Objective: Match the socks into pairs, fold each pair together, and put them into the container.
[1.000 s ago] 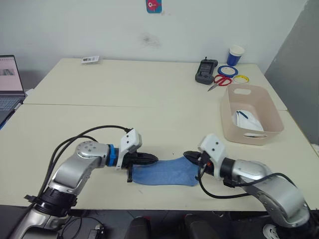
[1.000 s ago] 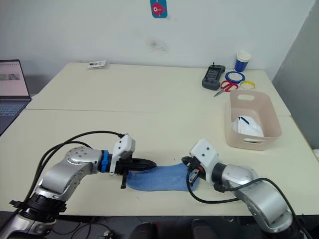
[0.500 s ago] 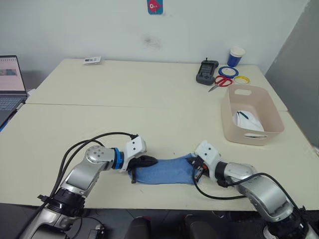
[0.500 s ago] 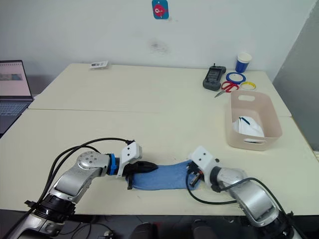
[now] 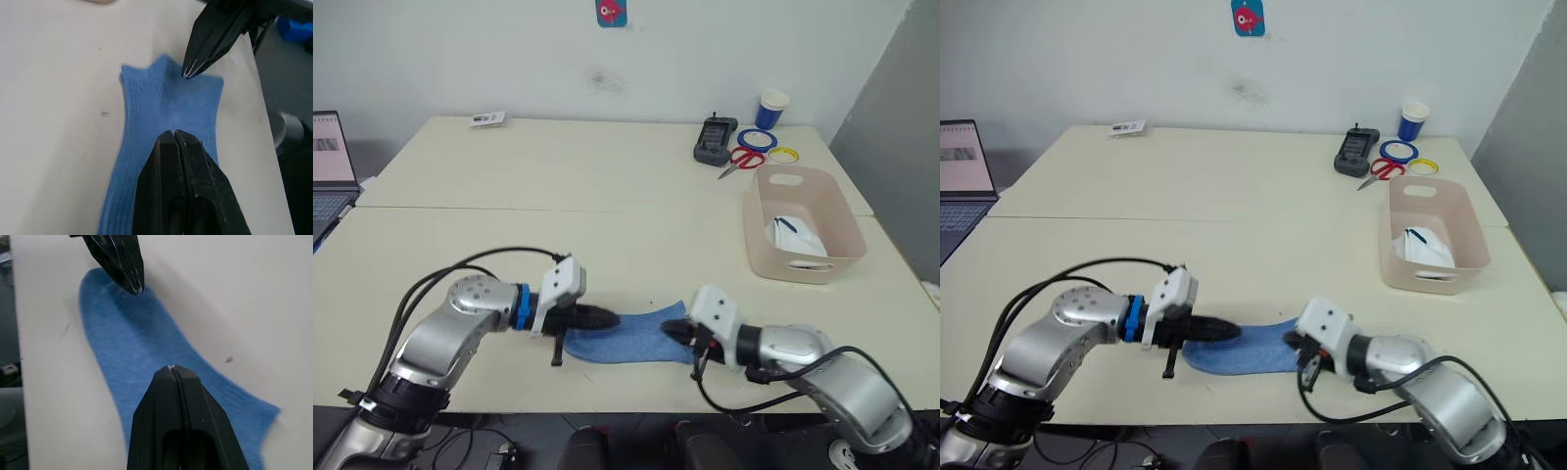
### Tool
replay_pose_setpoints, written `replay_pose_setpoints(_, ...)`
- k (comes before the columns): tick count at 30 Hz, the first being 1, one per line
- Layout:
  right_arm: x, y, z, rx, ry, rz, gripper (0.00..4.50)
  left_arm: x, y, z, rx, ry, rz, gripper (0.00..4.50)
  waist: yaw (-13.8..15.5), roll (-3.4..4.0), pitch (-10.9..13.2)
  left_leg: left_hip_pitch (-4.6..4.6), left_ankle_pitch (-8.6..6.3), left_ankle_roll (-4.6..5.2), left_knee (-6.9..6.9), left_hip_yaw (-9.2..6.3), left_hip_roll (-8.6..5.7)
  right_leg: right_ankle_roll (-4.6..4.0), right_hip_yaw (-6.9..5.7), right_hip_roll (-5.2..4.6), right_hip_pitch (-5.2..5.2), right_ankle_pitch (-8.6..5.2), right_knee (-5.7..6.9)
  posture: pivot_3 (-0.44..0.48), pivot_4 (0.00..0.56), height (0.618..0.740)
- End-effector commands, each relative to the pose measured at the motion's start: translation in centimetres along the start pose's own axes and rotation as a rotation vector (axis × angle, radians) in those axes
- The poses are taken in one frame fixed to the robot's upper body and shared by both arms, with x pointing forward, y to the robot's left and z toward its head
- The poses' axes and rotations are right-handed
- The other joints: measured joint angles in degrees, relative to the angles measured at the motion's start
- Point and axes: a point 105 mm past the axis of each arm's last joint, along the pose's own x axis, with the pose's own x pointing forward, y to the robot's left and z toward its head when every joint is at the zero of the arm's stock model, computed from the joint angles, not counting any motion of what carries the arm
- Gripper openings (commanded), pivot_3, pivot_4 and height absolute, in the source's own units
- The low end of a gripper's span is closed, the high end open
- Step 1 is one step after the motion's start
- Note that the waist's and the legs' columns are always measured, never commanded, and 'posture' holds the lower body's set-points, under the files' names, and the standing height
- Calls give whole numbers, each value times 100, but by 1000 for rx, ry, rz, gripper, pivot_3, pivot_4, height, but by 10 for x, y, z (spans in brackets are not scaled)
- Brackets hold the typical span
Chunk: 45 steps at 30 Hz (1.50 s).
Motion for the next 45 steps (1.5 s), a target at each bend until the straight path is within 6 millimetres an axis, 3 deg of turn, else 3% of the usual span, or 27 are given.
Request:
replay_pose_setpoints(1, 4, 1, -13, 3, 57, -8, 20, 2, 5, -20, 7, 72, 43, 0, 31, -1, 0, -3, 0, 0, 1, 1, 0, 0, 0, -1, -3, 0, 0, 0, 150, 732)
replay_pose_setpoints(5, -7, -2, -40, 36, 162, -39, 20, 0, 6, -53, -7, 175, 59, 0, 62, -2, -9, -4, 0, 0, 2, 4, -3, 0, -1, -18, 1, 0, -6, 0, 150, 732)
replay_pose_setpoints(8, -20, -7, -52, 50, 202, -83, 20, 0, 9, -63, -9, 193, 74, 0, 60, 5, -41, 0, 0, 1, 2, 3, -5, 0, 3, -22, 5, 0, -7, 0, 150, 732)
replay_pose_setpoints(11, -34, -13, -48, 24, 148, -141, 20, 2, 11, -54, 3, 128, 77, 0, 59, 22, -89, 7, -1, 1, 1, 6, -5, 0, 0, -22, 12, 0, -7, 0, 150, 732)
replay_pose_setpoints(15, -54, -14, -28, 56, 10, -212, 20, -3, 20, -8, 21, -82, 76, 0, 59, 23, -90, 6, -1, 1, 2, 15, -7, 1, -2, -20, 15, 0, -7, 0, 150, 732)
replay_pose_setpoints(18, -62, -11, -18, 99, -43, -238, 20, -6, 17, 11, 21, -117, 23, 0, 47, 14, -84, -5, -1, 1, 4, 11, -4, 1, -7, -10, 7, 0, -7, 0, 150, 732)
replay_pose_setpoints(21, -65, -14, -16, 145, -60, -281, 20, 0, 17, 15, -9, -131, 6, 0, 22, 15, -85, -2, -1, 1, 2, 10, -5, 1, -2, -2, 6, 0, -6, 0, 150, 732)
replay_pose_setpoints(24, -64, -26, -22, 169, -45, -380, 20, 9, 17, -2, 0, -81, -8, 0, 21, 15, -85, 4, -1, 1, 2, 10, -6, 1, 0, 2, 7, 0, -2, 0, 150, 732)
replay_pose_setpoints(28, -59, -26, -25, 233, -61, -399, 921, 16, 15, -22, 11, -21, -26, 0, 31, 15, -85, 1, -1, 1, 2, 11, -5, 1, 0, 4, 3, 0, -2, 0, 150, 732)
replay_pose_setpoints(31, -51, -28, -33, 304, -51, -419, 1979, 23, 19, -40, 42, 41, -19, 0, 42, 13, -87, 0, -1, 1, 2, 13, -6, 0, 0, 4, 3, 0, -2, 0, 150, 732)
replay_pose_setpoints(34, -43, -33, -43, 372, -32, -452, 3080, 26, 21, -41, 32, 37, -19, 0, 44, 22, -97, 3, -1, 1, 2, 15, -4, 0, 1, 0, 8, 0, -1, 0, 150, 732)
replay_pose_setpoints(39, -33, -36, -60, 425, 19, -494, 3080, 26, 17, -42, 32, 43, -30, 0, 40, 23, -108, 3, -1, 1, 2, 17, -4, 0, 4, -3, 8, 0, -2, 0, 150, 732)
replay_pose_setpoints(42, -24, -26, -56, 403, 25, -445, 2425, 26, 16, -39, 22, 24, -22, 0, 36, 22, -122, 5, -1, 1, 2, 16, -4, 0, 2, -2, 8, 0, -2, 0, 150, 732)
replay_pose_setpoints(45, -17, -11, -46, 388, -4, -361, 1403, 25, 17, -35, 22, 6, -7, 0, 36, 22, -123, 5, -1, 1, 2, 15, -2, 0, 1, 0, 9, 0, -2, 0, 150, 732)
